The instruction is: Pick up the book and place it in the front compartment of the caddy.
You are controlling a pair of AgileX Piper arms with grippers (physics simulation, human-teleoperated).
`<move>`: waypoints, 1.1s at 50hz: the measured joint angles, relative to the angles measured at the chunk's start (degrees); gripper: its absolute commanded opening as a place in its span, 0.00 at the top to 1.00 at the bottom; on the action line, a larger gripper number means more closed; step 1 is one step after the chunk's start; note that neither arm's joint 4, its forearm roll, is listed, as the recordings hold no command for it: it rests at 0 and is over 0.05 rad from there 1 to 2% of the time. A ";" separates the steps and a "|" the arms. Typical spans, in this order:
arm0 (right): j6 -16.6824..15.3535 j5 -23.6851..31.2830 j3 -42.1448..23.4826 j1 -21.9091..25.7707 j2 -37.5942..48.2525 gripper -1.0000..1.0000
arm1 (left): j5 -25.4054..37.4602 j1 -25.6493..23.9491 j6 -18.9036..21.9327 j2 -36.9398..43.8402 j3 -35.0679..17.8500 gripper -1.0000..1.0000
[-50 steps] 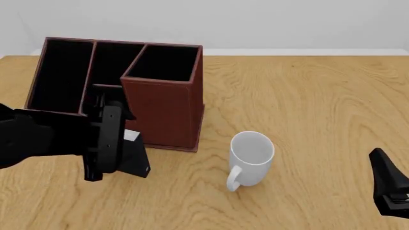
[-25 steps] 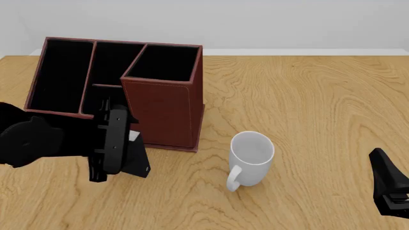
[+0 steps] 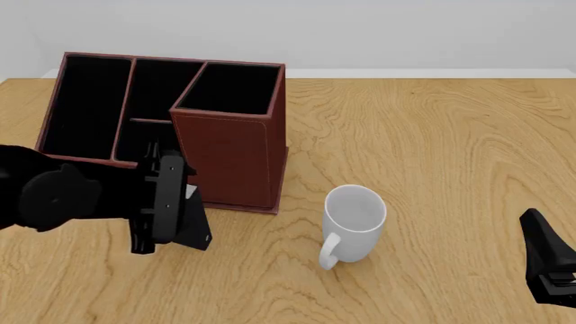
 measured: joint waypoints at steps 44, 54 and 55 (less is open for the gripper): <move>0.00 0.00 0.00 0.00 0.00 0.00 | -5.22 2.00 0.36 6.06 0.37 1.00; 0.00 0.00 0.00 0.00 0.00 0.00 | -5.42 1.87 -0.11 5.40 1.02 1.00; 0.00 0.00 0.00 0.00 0.00 0.00 | -5.40 1.85 -0.11 5.25 1.14 1.00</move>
